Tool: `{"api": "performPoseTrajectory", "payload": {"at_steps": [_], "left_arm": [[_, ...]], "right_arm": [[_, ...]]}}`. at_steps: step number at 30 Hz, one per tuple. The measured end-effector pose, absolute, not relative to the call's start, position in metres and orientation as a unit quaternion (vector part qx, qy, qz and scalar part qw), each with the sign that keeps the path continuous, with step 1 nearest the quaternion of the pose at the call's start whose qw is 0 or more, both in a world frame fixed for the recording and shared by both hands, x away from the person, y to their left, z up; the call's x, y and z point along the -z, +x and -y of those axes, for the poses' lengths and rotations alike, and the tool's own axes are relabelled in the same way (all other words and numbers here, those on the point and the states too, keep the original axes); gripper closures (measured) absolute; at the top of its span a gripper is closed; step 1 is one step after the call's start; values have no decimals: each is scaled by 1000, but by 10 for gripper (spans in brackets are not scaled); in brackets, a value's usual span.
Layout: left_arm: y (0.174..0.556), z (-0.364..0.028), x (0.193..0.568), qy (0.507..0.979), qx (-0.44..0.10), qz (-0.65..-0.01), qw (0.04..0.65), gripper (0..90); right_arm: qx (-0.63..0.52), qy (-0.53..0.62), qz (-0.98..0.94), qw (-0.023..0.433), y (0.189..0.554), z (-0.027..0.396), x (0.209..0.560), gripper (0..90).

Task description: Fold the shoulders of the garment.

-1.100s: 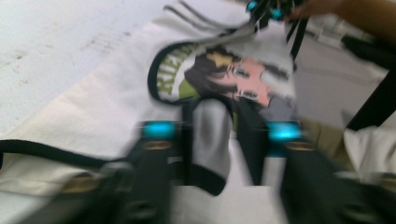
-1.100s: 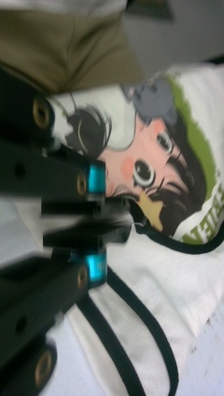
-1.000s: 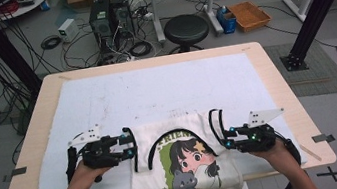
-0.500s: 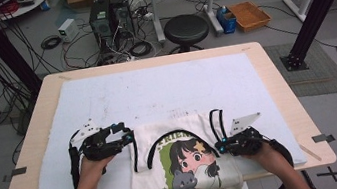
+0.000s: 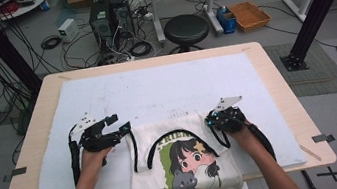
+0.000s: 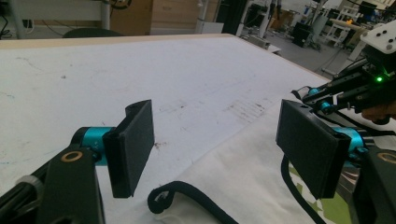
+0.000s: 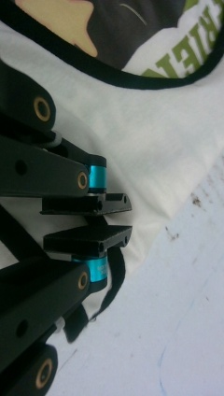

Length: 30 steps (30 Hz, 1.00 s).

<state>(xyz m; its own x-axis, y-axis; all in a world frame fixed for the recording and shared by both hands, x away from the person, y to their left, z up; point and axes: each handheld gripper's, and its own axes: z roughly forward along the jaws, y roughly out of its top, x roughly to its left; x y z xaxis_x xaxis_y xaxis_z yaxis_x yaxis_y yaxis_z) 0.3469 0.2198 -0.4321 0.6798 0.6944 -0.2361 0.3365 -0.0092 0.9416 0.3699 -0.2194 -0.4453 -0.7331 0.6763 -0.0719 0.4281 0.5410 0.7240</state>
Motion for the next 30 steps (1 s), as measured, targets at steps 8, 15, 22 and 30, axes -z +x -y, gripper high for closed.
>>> {"api": "performPoseTrajectory", "payload": {"at_steps": [8,15,22,30], "left_arm": [[344,-219,431,696,-153,-357,604,260],[343,-220,432,697,-155,-342,610,247],[339,-224,432,697,-156,-327,618,247],[337,-232,432,690,-159,-335,621,247]], "right_arm": [[-441,376,-798,165,356,271,431,519],[-487,348,-773,210,337,301,426,197],[-502,349,-760,219,336,311,424,197],[-507,352,-756,219,335,315,423,197]]}}
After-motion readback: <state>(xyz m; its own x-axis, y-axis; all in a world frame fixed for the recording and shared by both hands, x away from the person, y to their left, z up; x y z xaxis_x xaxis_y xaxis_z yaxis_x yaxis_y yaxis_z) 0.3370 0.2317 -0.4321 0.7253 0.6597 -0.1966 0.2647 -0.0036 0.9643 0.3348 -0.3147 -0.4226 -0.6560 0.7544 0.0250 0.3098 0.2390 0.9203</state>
